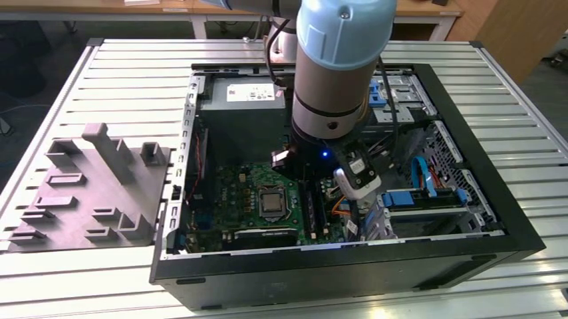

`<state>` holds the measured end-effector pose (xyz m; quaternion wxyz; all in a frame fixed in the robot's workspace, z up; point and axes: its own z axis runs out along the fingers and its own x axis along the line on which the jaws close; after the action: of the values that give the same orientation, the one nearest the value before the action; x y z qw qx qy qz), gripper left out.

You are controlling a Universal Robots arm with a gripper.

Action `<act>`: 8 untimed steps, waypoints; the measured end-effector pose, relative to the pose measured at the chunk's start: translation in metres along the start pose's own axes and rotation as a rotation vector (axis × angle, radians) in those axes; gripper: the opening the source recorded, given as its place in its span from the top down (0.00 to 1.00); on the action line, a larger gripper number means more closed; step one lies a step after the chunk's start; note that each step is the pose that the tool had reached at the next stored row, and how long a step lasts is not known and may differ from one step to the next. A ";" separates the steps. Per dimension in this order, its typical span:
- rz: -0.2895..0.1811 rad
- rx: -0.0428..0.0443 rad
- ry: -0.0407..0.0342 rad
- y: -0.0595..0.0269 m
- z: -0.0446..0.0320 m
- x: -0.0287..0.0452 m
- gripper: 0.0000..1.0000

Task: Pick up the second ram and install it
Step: 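Insert the second ram into the second slot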

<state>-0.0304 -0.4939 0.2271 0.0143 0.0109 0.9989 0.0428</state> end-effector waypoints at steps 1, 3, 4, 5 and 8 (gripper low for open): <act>0.000 0.0000 0.0000 0.0000 0.0000 0.0000 0.88; 0.000 -0.0001 -0.0001 0.0000 0.0002 0.0000 0.88; 0.000 -0.0001 -0.0001 0.0000 0.0006 0.0000 0.88; 0.000 -0.0001 -0.0001 0.0000 0.0006 0.0000 0.88; 0.000 0.0027 -0.0001 0.0000 0.0010 0.0000 0.88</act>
<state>-0.0304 -0.4939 0.2261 0.0143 0.0109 0.9990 0.0414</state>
